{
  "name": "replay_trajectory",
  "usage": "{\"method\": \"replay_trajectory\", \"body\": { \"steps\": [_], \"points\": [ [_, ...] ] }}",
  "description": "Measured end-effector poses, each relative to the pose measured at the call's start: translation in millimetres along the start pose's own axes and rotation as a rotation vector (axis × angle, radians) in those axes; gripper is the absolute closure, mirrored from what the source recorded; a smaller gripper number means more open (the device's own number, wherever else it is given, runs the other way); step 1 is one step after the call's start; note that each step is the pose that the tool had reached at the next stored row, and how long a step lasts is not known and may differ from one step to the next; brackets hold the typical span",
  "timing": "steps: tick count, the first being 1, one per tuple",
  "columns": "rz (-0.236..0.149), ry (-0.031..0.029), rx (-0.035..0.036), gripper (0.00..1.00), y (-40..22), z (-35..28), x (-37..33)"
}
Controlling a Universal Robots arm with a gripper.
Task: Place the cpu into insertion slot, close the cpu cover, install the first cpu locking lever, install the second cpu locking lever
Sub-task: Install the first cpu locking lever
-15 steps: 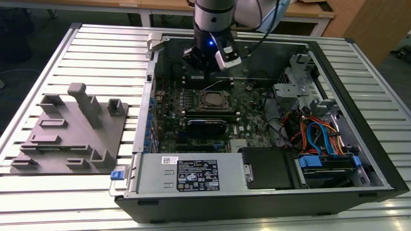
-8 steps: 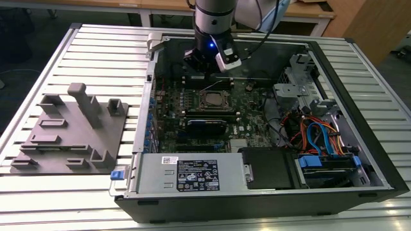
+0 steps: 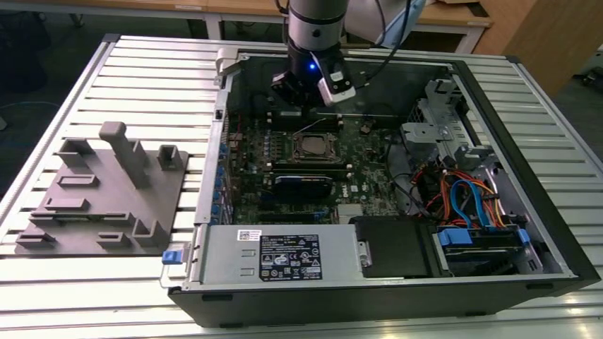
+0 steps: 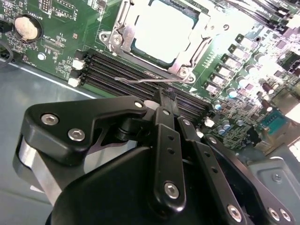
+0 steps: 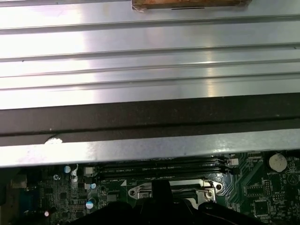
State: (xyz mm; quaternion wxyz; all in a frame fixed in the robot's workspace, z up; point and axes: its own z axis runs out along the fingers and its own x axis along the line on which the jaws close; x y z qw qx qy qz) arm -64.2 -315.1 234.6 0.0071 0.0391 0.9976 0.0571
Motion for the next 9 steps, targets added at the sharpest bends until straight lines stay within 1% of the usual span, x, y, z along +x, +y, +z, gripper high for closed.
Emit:
{"method": "replay_trajectory", "body": {
  "steps": [9],
  "points": [
    [0.0, -0.0001, -0.0003, 0.9, 1.7, 4.3, -2.1]
  ]
}}
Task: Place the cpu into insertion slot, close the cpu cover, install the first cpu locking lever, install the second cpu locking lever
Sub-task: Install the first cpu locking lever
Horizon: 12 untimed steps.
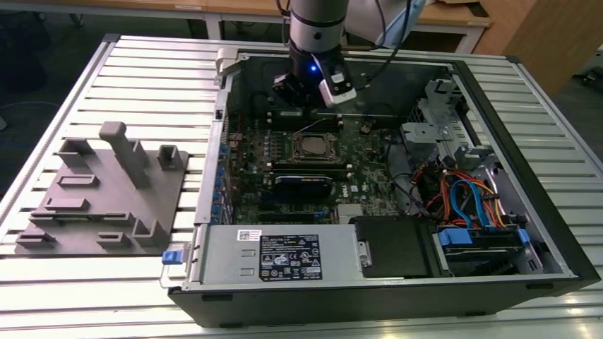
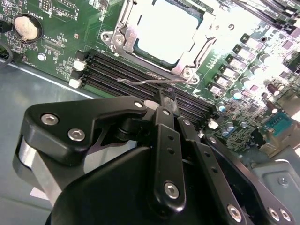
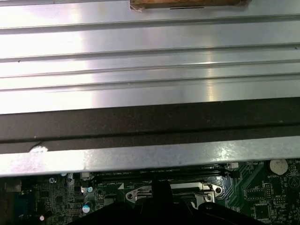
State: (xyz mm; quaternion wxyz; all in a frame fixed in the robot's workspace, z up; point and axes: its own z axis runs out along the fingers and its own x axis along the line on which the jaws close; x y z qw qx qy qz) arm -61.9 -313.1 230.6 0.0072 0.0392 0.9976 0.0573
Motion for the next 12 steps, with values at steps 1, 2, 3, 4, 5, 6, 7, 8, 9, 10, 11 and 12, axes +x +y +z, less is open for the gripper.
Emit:
{"method": "replay_trajectory", "body": {
  "steps": [1, 2, 3, 4, 5, 6, 7, 8, 9, 10, 11, 12],
  "points": [
    [0.0, 0.0, 0.0001, 0.9, 0.1, 0.2, -0.1],
    [0.001, 0.0, 0.0002, 0.9, 0.3, 0.5, -0.2],
    [0.001, 0.0, 0.0001, 0.9, 0.3, 0.8, -0.5],
    [0.001, 0.0001, 0.0002, 0.9, 0.3, 1.0, -0.6],
    [0.001, 0.0001, 0.0003, 0.9, 0.3, 1.2, -1.0],
    [0.001, 0.0, 0.0001, 0.9, 0.5, 1.6, -1.4],
    [0.001, -0.0001, 0.0, 0.9, 0.5, 1.9, -1.9],
    [0.001, 0.0, 0.0, 0.9, 0.6, 2.3, -2.4],
    [0.001, 0.0, 0.0, 0.9, 0.7, 2.6, -3.1],
    [0.001, -0.0001, -0.0002, 0.9, 0.9, 2.9, -3.6],
    [0.001, -0.0001, -0.0001, 0.9, 1.1, 3.0, -4.2],
    [0.001, -0.0001, 0.0001, 0.9, 1.3, 3.1, -4.7]
  ]
}}
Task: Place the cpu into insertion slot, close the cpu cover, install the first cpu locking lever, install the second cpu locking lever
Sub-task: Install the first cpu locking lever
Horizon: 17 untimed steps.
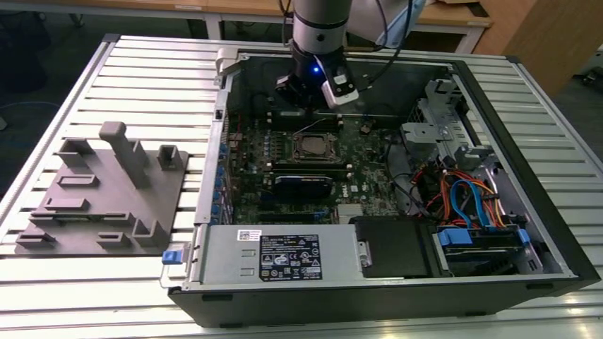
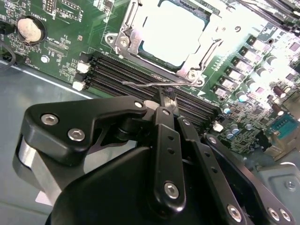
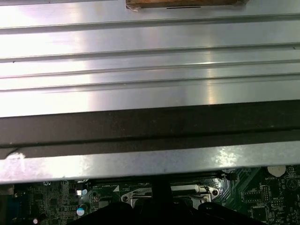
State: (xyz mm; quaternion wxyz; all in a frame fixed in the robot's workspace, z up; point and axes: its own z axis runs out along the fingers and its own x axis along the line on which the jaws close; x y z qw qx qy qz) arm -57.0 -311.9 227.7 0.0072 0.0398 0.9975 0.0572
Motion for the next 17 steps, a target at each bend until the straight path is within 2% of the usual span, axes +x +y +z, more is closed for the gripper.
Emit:
{"method": "replay_trajectory", "body": {
  "steps": [5, 7, 9, 17],
  "points": [
    [0.0, -0.0003, 0.0049, 0.9, 0.3, 0.4, -2.3],
    [0.0, -0.0012, 0.0169, 0.9, 0.4, 0.6, -3.0],
    [0.0, -0.0019, 0.0236, 0.9, 0.4, 1.3, -3.5],
    [0.0, -0.0019, 0.0238, 0.9, 1.6, 3.8, -7.3]
  ]
}}
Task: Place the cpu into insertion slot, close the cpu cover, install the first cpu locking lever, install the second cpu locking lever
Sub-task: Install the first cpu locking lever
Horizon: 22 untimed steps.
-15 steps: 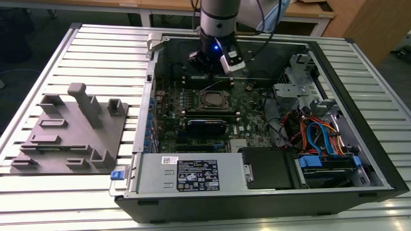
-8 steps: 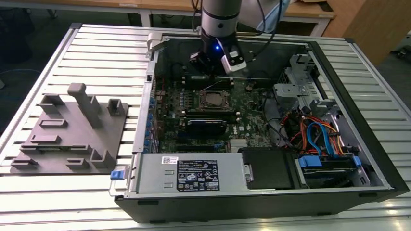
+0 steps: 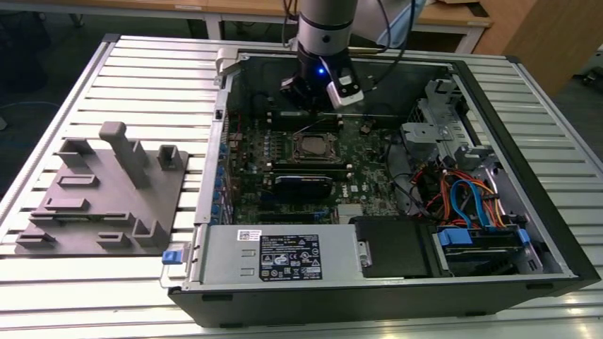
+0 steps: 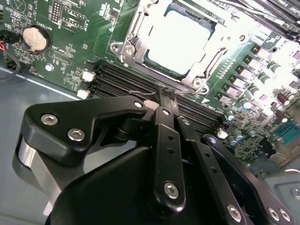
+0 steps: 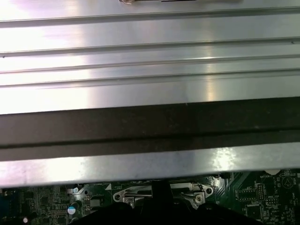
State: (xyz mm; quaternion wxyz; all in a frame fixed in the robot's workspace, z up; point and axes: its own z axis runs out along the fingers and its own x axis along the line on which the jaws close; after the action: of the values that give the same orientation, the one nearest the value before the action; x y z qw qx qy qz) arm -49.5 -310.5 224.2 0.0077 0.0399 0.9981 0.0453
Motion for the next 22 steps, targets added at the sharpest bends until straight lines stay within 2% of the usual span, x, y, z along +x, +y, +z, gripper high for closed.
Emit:
{"method": "replay_trajectory", "body": {
  "steps": [10, 22],
  "points": [
    [0.0, 0.0, 0.0001, 0.9, 2.0, 3.2, -5.0],
    [0.0, 0.0, 0.0004, 0.9, 2.4, 9.4, -14.8]
  ]
}}
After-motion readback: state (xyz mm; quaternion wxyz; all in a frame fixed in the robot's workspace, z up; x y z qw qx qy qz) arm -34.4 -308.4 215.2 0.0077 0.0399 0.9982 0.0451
